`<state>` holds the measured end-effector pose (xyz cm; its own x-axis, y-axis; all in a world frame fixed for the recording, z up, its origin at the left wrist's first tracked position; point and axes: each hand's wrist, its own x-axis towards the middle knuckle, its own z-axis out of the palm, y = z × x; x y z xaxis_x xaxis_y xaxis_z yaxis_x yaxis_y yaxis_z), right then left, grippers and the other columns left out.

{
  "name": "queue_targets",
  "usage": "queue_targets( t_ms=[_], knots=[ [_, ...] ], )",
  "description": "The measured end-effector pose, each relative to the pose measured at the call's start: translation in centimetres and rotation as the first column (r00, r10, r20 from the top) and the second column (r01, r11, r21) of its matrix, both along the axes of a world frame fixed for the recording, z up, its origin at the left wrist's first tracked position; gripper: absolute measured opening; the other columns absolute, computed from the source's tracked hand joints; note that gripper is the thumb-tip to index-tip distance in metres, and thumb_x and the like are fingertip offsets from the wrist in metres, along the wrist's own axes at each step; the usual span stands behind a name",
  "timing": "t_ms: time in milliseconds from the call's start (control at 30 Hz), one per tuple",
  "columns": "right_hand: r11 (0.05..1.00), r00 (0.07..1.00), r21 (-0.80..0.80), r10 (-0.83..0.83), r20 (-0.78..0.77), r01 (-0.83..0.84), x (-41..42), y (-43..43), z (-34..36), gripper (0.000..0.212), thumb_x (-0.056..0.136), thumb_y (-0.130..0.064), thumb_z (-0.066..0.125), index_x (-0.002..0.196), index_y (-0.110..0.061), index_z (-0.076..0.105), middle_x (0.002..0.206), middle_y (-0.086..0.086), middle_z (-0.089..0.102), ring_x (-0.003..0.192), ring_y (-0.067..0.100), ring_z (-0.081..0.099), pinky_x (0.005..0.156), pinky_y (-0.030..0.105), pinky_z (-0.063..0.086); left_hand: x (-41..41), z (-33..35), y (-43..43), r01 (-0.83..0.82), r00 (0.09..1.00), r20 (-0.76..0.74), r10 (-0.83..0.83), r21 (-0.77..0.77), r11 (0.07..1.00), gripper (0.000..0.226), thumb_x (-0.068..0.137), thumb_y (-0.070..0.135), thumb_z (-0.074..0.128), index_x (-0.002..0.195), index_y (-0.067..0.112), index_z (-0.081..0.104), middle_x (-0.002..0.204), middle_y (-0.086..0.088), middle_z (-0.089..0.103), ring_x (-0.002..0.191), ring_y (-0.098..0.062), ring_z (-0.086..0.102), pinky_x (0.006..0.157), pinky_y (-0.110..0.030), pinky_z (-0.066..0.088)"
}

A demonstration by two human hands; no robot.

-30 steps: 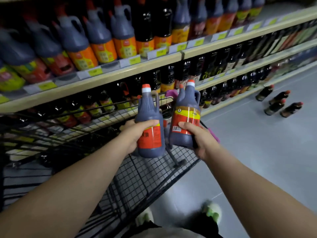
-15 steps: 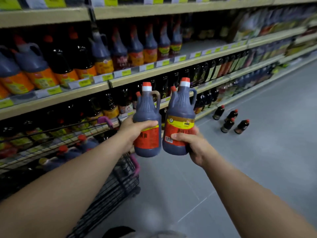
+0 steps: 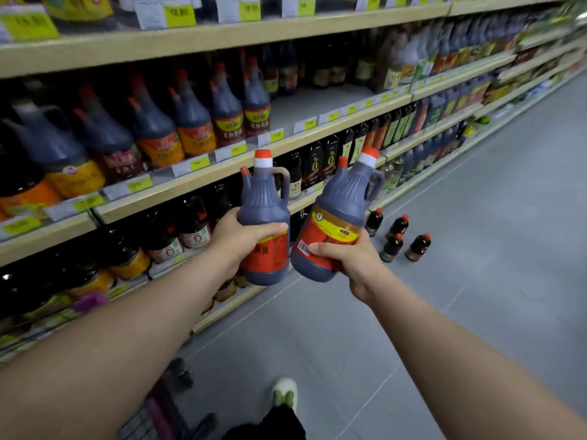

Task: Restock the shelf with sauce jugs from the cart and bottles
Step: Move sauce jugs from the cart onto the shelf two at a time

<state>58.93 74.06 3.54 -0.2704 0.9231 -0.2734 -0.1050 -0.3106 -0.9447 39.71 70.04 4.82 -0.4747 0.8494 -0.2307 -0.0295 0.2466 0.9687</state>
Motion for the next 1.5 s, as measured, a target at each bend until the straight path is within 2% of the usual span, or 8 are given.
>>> queue_targets(
  t_ms=[333, 533, 700, 900, 1067, 1200, 1400, 1500],
  knots=[
    [1.0, 1.0, 0.003, -0.005, 0.03, 0.004, 0.3, 16.7, 2.0, 0.052, 0.064, 0.011, 0.079, 0.107, -0.014, 0.063, 0.104, 0.013, 0.072, 0.094, 0.03, 0.068, 0.076, 0.039, 0.058, -0.1, 0.8, 17.6, 0.027, 0.998, -0.061, -0.031, -0.058, 0.998, 0.044, 0.05, 0.026, 0.093, 0.085, 0.026, 0.066, 0.088, 0.006, 0.071, 0.08, -0.013, 0.068, 0.073, -0.033, 0.056],
    [0.999, 1.0, 0.036, 0.013, -0.02, -0.012, 0.7, 24.8, 1.3, 0.086, 0.044, -0.001, 0.086, 0.124, -0.01, 0.055, 0.11, 0.016, 0.07, 0.1, 0.034, 0.068, 0.08, 0.046, 0.058, 1.5, 2.0, 23.7, 0.007, 0.995, -0.1, -0.009, -0.012, 1.0, 0.052, 0.058, 0.017, 0.09, 0.097, 0.025, 0.056, 0.08, 0.018, 0.058, 0.07, 0.003, 0.055, 0.054, -0.018, 0.042],
    [0.993, 0.992, 0.044, 0.113, -0.048, -0.111, 2.2, 32.5, 0.4, 0.105, 0.032, -0.007, 0.09, 0.129, -0.012, 0.051, 0.112, 0.014, 0.069, 0.101, 0.033, 0.067, 0.081, 0.046, 0.058, 3.7, 1.6, 29.4, -0.103, 0.982, -0.165, 0.097, -0.029, 0.994, 0.075, 0.05, 0.022, 0.093, 0.113, 0.023, 0.053, 0.107, 0.006, 0.065, 0.094, -0.016, 0.062, 0.079, -0.036, 0.052],
    [0.957, 0.96, 0.077, 0.281, -0.007, -0.28, 4.6, 41.3, 0.7, 0.096, 0.041, 0.001, 0.09, 0.128, -0.015, 0.051, 0.112, 0.01, 0.07, 0.102, 0.03, 0.068, 0.08, 0.042, 0.058, 7.3, 2.0, 34.5, -0.254, 0.94, -0.237, 0.243, -0.016, 0.967, 0.087, 0.035, 0.037, 0.094, 0.109, 0.034, 0.048, 0.112, 0.008, 0.064, 0.102, -0.019, 0.061, 0.092, -0.047, 0.05],
    [0.911, 0.927, 0.175, 0.361, 0.102, -0.374, 4.9, 46.9, 1.8, 0.094, 0.05, -0.002, 0.092, 0.131, -0.017, 0.048, 0.116, 0.004, 0.067, 0.103, 0.021, 0.066, 0.081, 0.035, 0.057, 9.7, 2.8, 37.3, -0.414, 0.854, -0.312, 0.416, 0.074, 0.907, 0.082, 0.048, 0.028, 0.094, 0.114, 0.032, 0.045, 0.103, 0.017, 0.058, 0.099, -0.012, 0.057, 0.085, -0.031, 0.047],
    [0.888, 0.923, 0.273, 0.317, 0.217, -0.37, 3.4, 49.2, 2.5, 0.1, 0.043, -0.022, 0.094, 0.13, -0.023, 0.046, 0.119, -0.002, 0.064, 0.106, 0.018, 0.063, 0.089, 0.043, 0.055, 10.3, 3.7, 39.2, -0.458, 0.788, -0.379, 0.485, 0.164, 0.874, 0.088, 0.054, 0.029, 0.092, 0.126, 0.032, 0.041, 0.103, 0.019, 0.054, 0.099, -0.009, 0.053, 0.082, -0.025, 0.042],
    [0.8, 0.938, 0.492, 0.27, 0.215, -0.343, -0.4, 52.7, 2.3, 0.086, 0.055, -0.012, 0.092, 0.127, -0.02, 0.046, 0.113, -0.006, 0.063, 0.102, 0.011, 0.062, 0.079, 0.02, 0.053, 7.6, 3.0, 42.9, -0.481, 0.701, -0.443, 0.559, 0.286, 0.829, 0.095, 0.052, 0.038, 0.091, 0.132, 0.028, 0.041, 0.121, 0.013, 0.056, 0.11, -0.007, 0.053, 0.086, -0.023, 0.042],
    [0.752, 0.945, 0.571, 0.246, 0.218, -0.328, -2.6, 54.6, 1.2, 0.083, 0.056, -0.016, 0.092, 0.124, -0.025, 0.044, 0.112, -0.007, 0.062, 0.106, 0.013, 0.06, 0.084, 0.029, 0.051, 5.7, 2.2, 45.1, -0.513, 0.671, -0.419, 0.612, 0.334, 0.791, 0.093, 0.052, 0.038, 0.09, 0.131, 0.029, 0.042, 0.121, 0.012, 0.057, 0.111, -0.01, 0.055, 0.088, -0.027, 0.045]
  ],
)
